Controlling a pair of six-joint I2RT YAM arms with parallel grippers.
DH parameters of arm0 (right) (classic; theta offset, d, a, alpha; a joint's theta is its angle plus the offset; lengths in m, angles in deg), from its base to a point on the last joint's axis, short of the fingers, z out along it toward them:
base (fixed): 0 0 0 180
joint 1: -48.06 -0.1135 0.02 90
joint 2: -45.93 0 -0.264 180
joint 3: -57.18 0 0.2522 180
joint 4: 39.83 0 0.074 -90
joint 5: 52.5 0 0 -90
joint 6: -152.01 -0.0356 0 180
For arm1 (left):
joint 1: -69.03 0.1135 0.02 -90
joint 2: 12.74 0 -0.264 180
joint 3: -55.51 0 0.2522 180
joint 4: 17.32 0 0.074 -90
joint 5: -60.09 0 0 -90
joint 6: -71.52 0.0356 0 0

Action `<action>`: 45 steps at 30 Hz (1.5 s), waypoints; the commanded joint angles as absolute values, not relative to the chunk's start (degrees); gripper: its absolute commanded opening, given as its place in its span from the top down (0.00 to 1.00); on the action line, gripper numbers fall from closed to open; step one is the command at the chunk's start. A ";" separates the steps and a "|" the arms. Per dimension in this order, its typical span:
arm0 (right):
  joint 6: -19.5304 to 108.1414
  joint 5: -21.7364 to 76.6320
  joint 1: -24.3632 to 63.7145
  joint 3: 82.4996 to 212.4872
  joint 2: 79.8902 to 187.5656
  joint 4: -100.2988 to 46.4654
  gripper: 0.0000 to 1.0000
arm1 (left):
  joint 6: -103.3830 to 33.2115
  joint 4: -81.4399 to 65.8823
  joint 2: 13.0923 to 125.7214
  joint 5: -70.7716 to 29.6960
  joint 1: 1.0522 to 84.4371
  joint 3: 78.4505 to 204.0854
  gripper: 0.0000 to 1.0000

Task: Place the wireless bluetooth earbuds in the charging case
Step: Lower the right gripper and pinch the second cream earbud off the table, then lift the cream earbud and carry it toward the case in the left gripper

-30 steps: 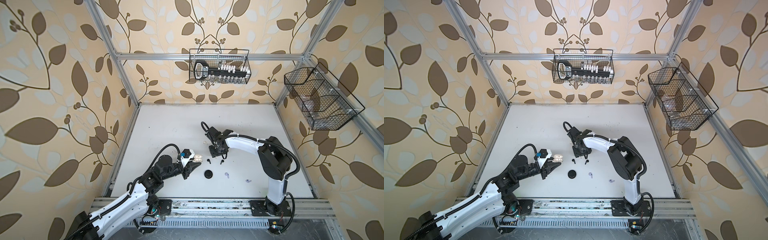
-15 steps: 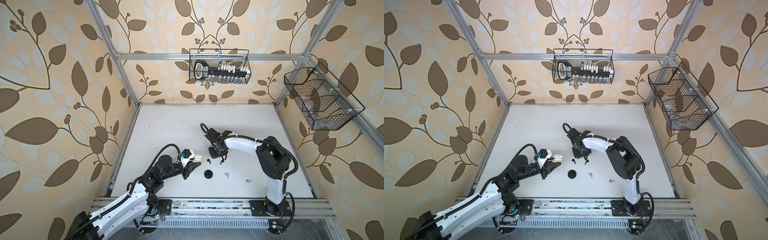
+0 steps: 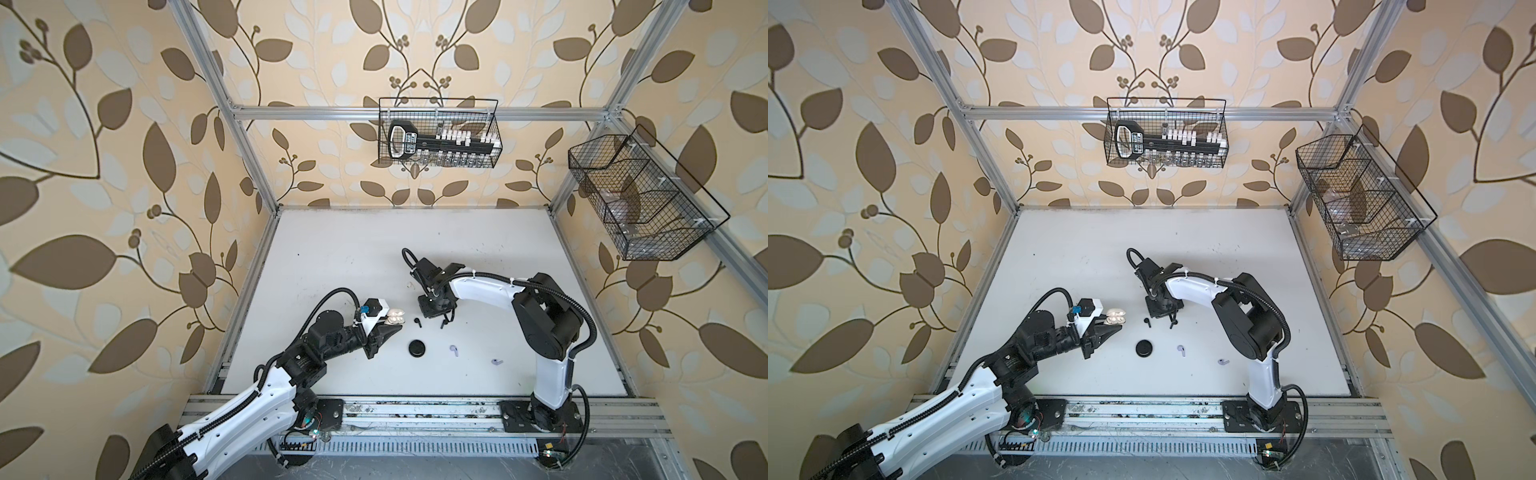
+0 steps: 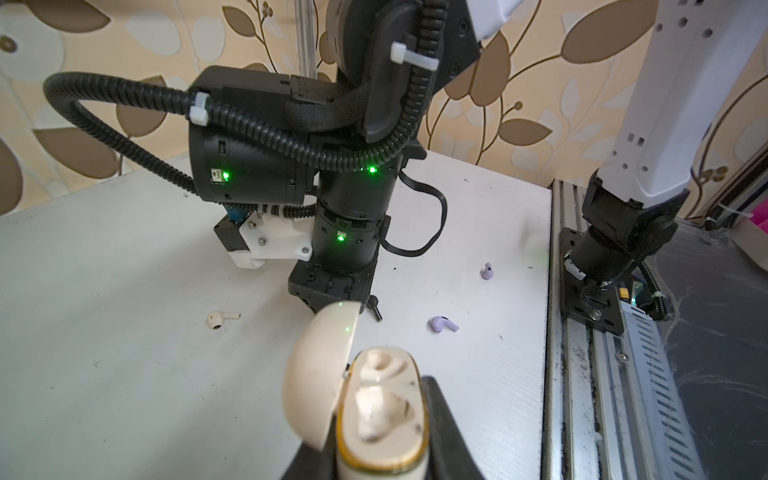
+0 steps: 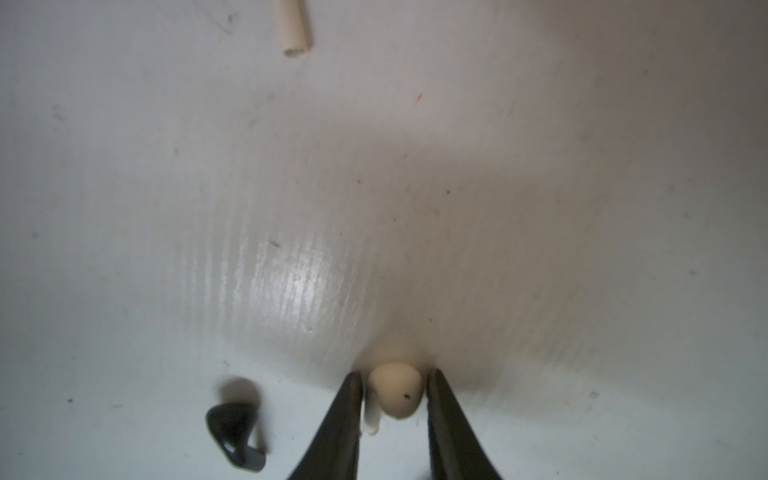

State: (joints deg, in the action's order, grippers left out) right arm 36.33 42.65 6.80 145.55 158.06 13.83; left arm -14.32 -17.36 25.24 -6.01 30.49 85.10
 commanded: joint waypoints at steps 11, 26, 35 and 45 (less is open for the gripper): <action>34.85 43.01 6.05 142.31 162.08 11.70 0.74 | -13.62 -18.41 24.29 -4.60 30.89 85.16 1.00; 26.62 41.74 7.57 131.29 152.99 -0.07 0.85 | -12.43 -18.93 26.90 -2.96 30.89 85.69 1.00; 20.93 42.36 8.25 123.80 143.06 -8.73 0.87 | -11.74 -21.79 34.19 -1.87 30.80 86.90 1.00; 11.87 43.46 7.86 115.86 129.87 -18.54 0.87 | -14.69 -33.54 45.59 -0.66 30.71 87.80 1.00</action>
State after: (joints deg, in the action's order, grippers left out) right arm 16.99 42.58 8.09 117.88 132.75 -13.44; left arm -13.64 -26.54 43.75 -2.07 30.49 85.21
